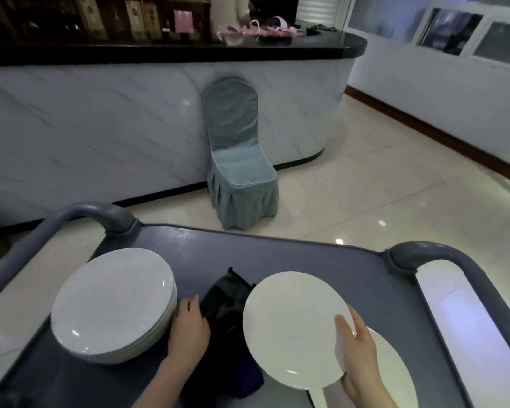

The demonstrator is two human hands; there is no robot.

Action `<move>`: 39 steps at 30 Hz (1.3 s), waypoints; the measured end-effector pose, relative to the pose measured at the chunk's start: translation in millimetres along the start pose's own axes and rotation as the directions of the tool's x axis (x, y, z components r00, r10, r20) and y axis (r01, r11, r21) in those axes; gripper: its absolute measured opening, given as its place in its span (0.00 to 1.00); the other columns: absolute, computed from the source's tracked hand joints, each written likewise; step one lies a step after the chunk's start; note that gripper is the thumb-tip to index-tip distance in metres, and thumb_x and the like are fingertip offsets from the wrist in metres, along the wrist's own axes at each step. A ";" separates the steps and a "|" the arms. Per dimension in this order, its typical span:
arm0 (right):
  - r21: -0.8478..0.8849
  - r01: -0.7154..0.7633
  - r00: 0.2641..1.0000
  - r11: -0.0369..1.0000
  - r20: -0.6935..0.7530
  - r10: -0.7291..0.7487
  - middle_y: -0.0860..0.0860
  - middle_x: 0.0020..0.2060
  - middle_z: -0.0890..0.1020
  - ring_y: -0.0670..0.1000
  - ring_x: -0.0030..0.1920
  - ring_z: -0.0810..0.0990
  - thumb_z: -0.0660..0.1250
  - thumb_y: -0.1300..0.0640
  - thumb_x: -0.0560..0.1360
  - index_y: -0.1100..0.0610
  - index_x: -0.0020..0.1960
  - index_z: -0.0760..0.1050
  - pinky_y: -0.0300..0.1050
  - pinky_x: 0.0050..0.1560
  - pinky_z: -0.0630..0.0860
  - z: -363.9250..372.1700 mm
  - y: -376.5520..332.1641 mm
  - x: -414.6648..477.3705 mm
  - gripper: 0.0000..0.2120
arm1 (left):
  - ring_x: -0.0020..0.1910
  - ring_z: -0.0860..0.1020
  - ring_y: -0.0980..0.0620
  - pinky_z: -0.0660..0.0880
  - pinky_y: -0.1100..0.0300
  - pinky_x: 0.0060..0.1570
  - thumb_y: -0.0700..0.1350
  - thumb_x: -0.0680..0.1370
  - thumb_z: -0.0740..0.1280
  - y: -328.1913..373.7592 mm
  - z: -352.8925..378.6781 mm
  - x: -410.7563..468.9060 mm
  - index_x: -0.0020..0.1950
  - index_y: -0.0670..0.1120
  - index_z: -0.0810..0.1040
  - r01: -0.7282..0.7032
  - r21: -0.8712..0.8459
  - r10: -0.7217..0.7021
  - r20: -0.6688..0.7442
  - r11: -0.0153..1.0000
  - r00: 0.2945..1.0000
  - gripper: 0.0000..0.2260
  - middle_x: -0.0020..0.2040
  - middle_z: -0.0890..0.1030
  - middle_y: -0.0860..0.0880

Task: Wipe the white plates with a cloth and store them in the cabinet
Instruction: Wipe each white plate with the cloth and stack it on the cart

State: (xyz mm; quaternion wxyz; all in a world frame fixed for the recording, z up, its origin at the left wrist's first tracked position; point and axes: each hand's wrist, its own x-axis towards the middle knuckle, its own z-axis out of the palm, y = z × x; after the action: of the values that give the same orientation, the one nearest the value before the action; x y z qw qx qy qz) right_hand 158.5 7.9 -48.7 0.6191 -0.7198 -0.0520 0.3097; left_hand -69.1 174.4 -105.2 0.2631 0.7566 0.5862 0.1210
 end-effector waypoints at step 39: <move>0.116 0.098 0.995 0.988 -0.047 -0.093 0.37 0.44 0.85 0.35 0.45 0.83 0.59 0.52 0.84 0.45 0.54 0.81 0.37 0.46 0.76 13.4 -39.5 -17.1 0.11 | 0.75 0.36 0.64 0.34 0.56 0.73 0.44 0.81 0.58 96.5 -47.9 -38.0 0.74 0.60 0.63 -0.929 -0.001 0.810 0.491 0.369 0.321 0.22 0.79 0.53 0.63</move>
State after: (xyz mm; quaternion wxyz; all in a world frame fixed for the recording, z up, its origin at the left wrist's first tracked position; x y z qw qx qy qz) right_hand 150.1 20.5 -6.3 0.6759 -0.6847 -0.0550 0.2670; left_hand -24.0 133.8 -8.5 0.1606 0.9868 0.0196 -0.0028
